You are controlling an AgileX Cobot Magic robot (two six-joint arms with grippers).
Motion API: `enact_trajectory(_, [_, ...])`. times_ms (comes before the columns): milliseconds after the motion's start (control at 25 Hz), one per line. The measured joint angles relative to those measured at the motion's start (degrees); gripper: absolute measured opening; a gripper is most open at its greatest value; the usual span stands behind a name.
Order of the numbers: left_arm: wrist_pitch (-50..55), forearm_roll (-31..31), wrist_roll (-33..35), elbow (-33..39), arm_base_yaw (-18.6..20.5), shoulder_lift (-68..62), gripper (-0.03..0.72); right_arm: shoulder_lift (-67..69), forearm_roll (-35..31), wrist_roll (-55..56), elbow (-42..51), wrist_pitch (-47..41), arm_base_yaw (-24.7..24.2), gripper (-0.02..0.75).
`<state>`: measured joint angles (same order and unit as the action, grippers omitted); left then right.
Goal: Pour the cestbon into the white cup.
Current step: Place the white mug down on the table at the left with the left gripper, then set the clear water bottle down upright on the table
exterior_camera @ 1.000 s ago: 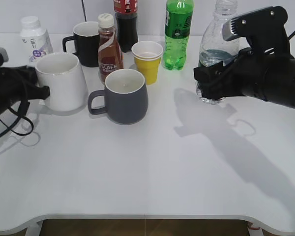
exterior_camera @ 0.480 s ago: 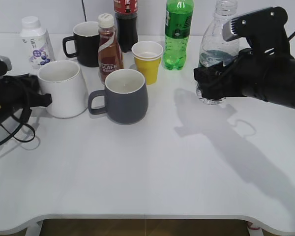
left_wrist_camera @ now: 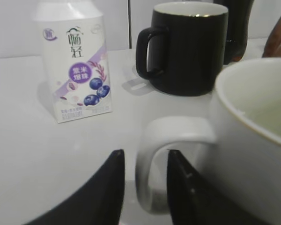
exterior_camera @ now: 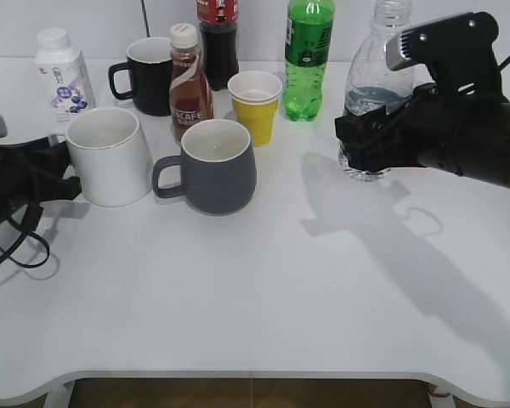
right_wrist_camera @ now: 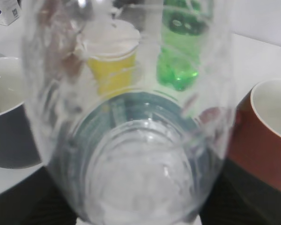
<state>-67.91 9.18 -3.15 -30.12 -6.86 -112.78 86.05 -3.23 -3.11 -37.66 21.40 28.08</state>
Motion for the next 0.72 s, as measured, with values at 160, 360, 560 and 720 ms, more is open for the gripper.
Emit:
enact_trajectory(160, [-0.15,0.0,0.0,1.81,0.0,2.4,0.26,0.92,-1.28,0.0,0.3,2.71,-0.11,0.473])
enact_trajectory(360, [-0.21,-0.05,0.0,5.31,0.0,5.9,0.265,6.08,-2.67,0.31,2.35,10.81,-0.11,0.473])
enact_trajectory(560, [-0.21,-0.05,0.0,9.18,0.0,9.68,0.265,13.01,-3.12,3.94,6.06,21.2,-0.11,0.473])
enact_trajectory(720, [0.25,0.05,0.0,10.49,0.0,11.22,0.265,17.01,-2.94,5.2,7.12,25.96,-0.11,0.473])
